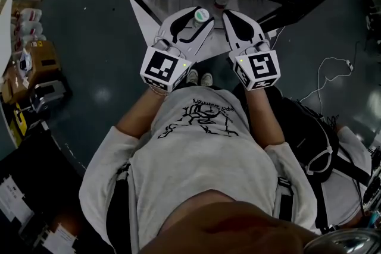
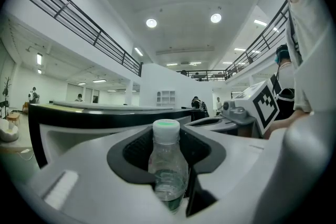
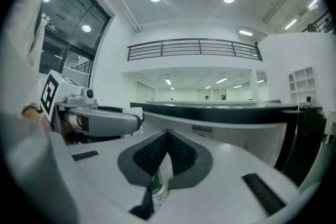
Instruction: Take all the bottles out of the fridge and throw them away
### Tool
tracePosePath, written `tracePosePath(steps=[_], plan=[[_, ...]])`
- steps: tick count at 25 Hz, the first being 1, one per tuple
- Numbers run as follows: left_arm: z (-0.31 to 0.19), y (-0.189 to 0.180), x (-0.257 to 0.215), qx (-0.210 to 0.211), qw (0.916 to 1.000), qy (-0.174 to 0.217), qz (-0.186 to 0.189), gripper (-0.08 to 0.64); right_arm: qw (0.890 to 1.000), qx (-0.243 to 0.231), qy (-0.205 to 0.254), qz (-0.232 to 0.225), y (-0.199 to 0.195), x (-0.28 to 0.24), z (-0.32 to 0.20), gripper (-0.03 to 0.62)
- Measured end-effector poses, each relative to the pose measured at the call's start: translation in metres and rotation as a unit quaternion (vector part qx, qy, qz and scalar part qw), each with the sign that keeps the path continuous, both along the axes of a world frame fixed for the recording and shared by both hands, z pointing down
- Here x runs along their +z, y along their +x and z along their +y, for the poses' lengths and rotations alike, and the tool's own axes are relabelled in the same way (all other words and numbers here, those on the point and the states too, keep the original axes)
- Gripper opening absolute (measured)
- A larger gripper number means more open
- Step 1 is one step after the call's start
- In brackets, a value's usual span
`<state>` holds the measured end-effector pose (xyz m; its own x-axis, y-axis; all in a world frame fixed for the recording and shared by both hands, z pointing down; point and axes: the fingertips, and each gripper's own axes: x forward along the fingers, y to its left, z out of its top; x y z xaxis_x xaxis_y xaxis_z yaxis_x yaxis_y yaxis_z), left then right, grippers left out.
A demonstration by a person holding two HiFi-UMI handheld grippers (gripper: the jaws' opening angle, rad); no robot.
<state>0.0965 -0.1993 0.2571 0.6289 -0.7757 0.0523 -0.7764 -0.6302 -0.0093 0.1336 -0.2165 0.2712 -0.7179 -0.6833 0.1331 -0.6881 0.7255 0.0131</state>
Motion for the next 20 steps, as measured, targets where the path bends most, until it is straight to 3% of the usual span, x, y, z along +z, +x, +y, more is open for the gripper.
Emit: tracePosePath(steps=[20], plan=[[0.036,-0.008,-0.030,-0.013,0.9998,0.002,0.012,0.158,1.000,-0.021,0.008,-0.002,0.007,-0.039,0.032,0.008]])
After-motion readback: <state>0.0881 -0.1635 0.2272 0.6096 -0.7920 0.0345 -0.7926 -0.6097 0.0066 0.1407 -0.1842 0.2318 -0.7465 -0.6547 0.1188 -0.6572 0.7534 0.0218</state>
